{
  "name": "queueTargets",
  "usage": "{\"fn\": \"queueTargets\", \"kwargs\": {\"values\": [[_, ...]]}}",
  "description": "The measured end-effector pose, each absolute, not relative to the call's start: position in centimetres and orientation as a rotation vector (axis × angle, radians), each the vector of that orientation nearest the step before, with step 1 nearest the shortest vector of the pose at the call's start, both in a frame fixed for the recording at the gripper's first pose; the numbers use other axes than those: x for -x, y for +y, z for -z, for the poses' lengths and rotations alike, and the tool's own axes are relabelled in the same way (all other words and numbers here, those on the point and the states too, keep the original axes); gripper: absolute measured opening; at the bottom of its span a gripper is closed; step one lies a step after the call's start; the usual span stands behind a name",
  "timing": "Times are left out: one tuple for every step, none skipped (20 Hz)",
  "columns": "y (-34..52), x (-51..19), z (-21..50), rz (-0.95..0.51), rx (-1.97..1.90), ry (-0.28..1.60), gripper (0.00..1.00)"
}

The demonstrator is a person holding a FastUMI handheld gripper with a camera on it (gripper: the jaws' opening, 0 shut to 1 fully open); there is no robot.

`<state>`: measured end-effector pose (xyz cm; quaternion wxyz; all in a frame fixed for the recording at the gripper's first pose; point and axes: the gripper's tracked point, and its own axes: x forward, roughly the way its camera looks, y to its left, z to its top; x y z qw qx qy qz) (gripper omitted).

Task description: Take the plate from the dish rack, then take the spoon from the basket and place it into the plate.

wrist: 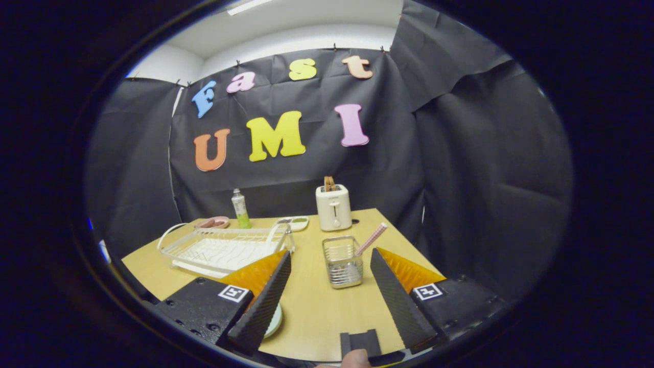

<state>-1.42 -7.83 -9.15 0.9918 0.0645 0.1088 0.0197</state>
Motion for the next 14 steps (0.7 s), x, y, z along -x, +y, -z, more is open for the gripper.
{"fn": "queueTargets", "kwargs": {"values": [[-8.8, 1.0, 8.9, -0.038, -0.123, 0.206, 1.0], [-9.6, 0.5, 8.9, -0.043, -0.115, 0.199, 1.0], [-10.5, -0.2, 9.0, -0.036, -0.102, 0.192, 1.0], [-11.4, -1.2, 9.2, -0.035, -0.094, 0.187, 1.0], [-11.9, -2.2, 9.5, -0.044, -0.095, 0.191, 1.0], [-12.2, -3.3, 10.3, -0.054, -0.1, 0.202, 1.0], [-12.6, -4.5, 11.2, -0.055, -0.097, 0.228, 1.0], [-13.1, -5.6, 12.2, -0.059, -0.099, 0.252, 1.0], [-13.2, -6.8, 13.0, -0.071, -0.106, 0.275, 0.99], [-13.2, -7.8, 14.0, -0.084, -0.113, 0.297, 0.97], [-13.1, -8.7, 14.5, -0.098, -0.124, 0.312, 0.95], [-13.1, -9.7, 14.8, -0.108, -0.138, 0.319, 0.9], [-13.0, -10.5, 15.0, -0.119, -0.152, 0.321, 0.85], [-12.6, -11.2, 15.2, -0.135, -0.163, 0.326, 0.8]]}}
